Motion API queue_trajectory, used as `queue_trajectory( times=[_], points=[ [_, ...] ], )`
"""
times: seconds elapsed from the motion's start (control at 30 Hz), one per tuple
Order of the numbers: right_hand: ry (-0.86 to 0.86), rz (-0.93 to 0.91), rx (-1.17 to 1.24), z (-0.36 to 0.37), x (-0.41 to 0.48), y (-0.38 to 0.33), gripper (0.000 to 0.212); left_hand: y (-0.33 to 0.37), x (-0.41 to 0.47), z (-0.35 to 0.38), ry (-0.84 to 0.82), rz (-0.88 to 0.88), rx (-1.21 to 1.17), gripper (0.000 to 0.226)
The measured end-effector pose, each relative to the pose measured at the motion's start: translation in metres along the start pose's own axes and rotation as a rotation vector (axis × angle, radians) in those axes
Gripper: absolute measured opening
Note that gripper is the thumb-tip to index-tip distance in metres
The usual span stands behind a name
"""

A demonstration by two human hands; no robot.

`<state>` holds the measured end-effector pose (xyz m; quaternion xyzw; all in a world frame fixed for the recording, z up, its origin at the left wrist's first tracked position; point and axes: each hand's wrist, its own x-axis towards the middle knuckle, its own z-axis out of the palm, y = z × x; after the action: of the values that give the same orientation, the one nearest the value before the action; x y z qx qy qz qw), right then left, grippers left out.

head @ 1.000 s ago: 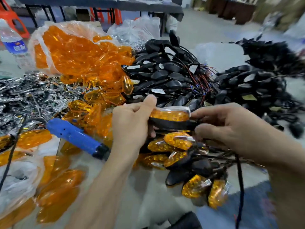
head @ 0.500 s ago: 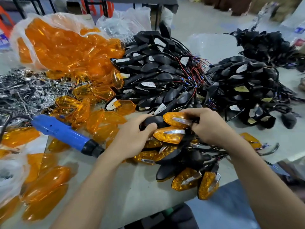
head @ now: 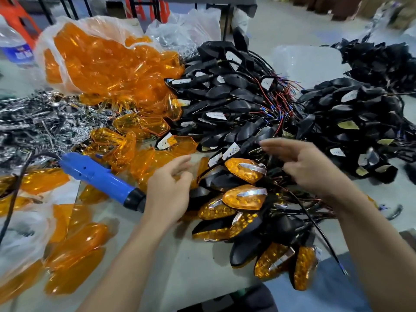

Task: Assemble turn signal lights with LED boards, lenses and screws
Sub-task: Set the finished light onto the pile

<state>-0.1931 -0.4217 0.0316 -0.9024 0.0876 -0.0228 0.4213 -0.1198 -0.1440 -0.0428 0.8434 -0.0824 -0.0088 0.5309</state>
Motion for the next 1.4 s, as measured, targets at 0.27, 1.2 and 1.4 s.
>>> queue_trajectory(
  times=[0.27, 1.2, 1.4],
  points=[
    [-0.225, -0.199, -0.472, 0.042, 0.089, -0.051, 0.046, -0.005, 0.024, -0.027, 0.146, -0.018, 0.131, 0.04],
    [-0.666, -0.083, 0.411, 0.178, 0.142, -0.206, 0.036, -0.022, 0.052, -0.144, 0.141, -0.178, -0.712, 0.022],
    [-0.244, -0.309, -0.195, 0.236, 0.18, -0.219, 0.025, -0.046, 0.038, -0.189, 0.464, -0.3, -0.64, 0.018]
  ],
)
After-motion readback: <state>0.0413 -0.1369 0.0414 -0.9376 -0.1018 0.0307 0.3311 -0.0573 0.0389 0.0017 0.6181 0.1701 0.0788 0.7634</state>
